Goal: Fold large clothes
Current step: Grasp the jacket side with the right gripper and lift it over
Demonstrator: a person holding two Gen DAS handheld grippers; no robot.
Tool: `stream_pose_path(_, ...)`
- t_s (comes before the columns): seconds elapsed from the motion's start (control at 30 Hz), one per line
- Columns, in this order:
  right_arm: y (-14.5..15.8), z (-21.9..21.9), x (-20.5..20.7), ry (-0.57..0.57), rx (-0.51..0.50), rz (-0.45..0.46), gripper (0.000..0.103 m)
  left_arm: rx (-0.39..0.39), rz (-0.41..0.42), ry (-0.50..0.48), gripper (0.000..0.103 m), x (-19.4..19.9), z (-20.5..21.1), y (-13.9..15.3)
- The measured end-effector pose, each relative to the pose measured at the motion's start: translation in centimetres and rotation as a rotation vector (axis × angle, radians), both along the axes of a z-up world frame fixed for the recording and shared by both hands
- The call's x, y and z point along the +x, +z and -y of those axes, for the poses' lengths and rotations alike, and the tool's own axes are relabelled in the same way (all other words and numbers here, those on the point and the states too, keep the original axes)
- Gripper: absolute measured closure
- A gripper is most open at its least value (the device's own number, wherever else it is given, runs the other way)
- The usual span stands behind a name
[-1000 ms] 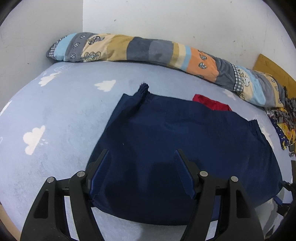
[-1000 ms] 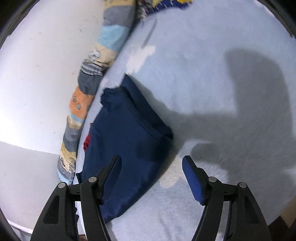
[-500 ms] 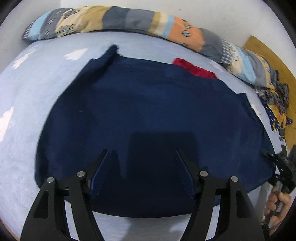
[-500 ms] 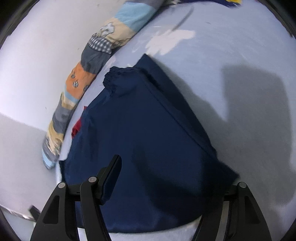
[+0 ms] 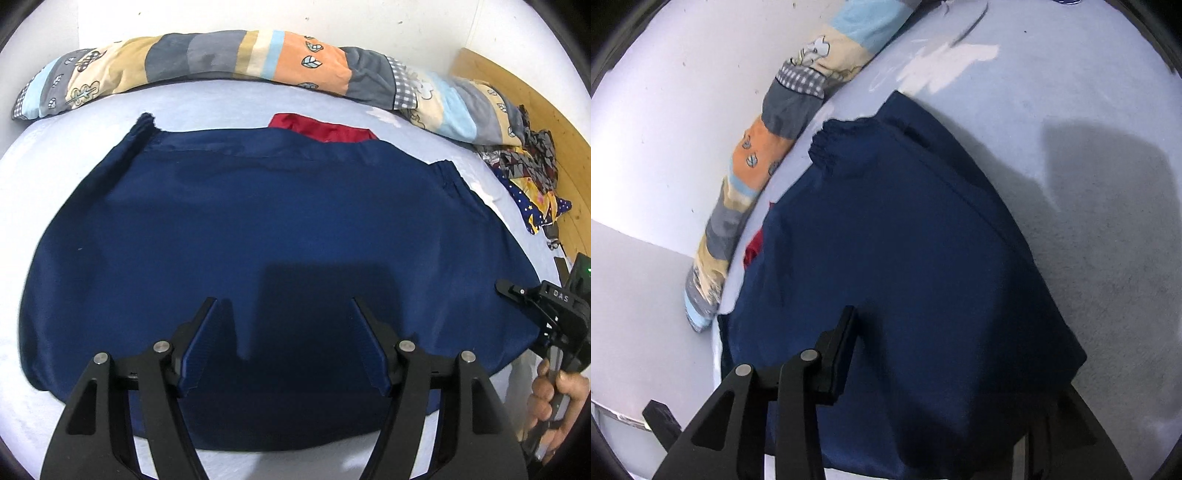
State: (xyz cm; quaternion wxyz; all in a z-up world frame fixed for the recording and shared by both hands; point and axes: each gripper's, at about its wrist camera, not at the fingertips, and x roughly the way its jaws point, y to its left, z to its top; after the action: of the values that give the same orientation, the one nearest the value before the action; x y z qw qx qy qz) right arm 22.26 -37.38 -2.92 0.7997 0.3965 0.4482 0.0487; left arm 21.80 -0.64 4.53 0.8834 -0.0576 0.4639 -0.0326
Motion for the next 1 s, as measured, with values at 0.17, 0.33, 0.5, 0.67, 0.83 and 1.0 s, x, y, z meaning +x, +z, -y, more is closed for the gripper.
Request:
stream_pose_path(0.17,2.0,-1.4,-0.1,0.044,-0.068,0.067,0.093,0.145,0.019,-0.023,0.026,1.3,2.4,-2.8)
stream_pose_path(0.33,5.1,-2.2,-1.0,0.057,-0.041,0.175,0.094,0.178,0.052,-0.007,0.019,1.1,2.4,-3.1)
stream_pose_path(0.5,7.3,-3.5,-1.2,0.085,-0.06,0.239,0.094,0.175,0.138,-0.032,0.019,0.2,3.3,-1.5)
stream_pose_path(0.67,8.1,-4.2,-1.4,0.115,-0.061,0.265,0.094,0.208,0.084,-0.031,0.013,0.8,3.3,-3.8)
stream_pose_path(0.83,8.6,-4.5,-1.4,0.122,-0.044,0.28,0.094,0.193,0.09,-0.032,0.013,0.8,3.0,-3.8)
stream_pose_path(1.0,9.7,-5.5,-1.6,0.145,-0.029,0.305,0.094,0.191,0.085,-0.03,0.013,0.4,2.9,-3.8)
